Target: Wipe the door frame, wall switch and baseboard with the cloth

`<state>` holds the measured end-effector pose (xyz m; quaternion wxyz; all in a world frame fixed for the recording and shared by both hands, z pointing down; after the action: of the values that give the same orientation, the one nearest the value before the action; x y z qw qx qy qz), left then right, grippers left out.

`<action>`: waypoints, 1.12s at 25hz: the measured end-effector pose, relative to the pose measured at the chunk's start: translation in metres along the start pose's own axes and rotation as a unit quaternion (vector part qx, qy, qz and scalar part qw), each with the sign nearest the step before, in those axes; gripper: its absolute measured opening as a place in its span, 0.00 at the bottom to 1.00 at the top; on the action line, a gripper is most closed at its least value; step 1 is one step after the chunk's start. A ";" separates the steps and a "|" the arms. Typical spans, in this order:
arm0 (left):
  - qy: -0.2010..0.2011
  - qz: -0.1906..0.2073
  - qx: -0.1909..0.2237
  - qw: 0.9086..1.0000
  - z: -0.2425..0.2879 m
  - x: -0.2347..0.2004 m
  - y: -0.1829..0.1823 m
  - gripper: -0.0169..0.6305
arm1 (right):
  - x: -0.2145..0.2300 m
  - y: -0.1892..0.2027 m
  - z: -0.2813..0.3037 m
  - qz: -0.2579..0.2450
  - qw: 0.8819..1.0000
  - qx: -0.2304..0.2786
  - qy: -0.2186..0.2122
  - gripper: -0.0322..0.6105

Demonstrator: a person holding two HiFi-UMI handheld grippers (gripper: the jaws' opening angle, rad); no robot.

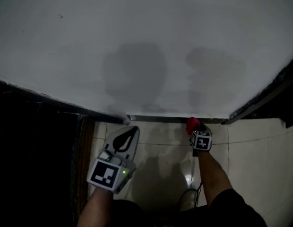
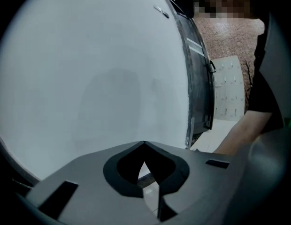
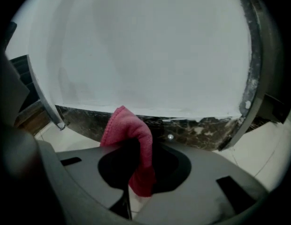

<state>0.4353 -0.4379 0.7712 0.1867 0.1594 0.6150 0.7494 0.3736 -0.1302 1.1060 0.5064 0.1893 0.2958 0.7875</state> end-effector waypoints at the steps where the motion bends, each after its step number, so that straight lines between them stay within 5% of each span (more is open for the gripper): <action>1: 0.005 0.010 -0.005 1.000 0.003 0.005 0.001 0.02 | 0.012 0.004 -0.001 0.007 1.000 -0.002 0.009 0.14; 12: 0.029 -0.049 -0.015 0.998 0.027 0.021 0.008 0.02 | 0.092 0.015 -0.005 0.017 0.999 0.006 0.040 0.14; 28: 0.027 -0.028 -0.050 0.998 0.025 0.012 0.030 0.02 | 0.172 0.020 -0.032 0.098 0.983 0.052 0.145 0.14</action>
<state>0.4338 -0.4152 0.8057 0.1989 0.1123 0.5858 0.7776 0.2696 0.0109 1.0942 0.3685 0.1274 0.3865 0.8358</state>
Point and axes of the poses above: the fingertips, and each gripper's own axes: z forward along the fingers, x to its right, y out of its underside, the point moved 2 cm from there along -z, backward along the fingers, and after that the axes turned 4 degrees about -x, right-handed, at the moved point
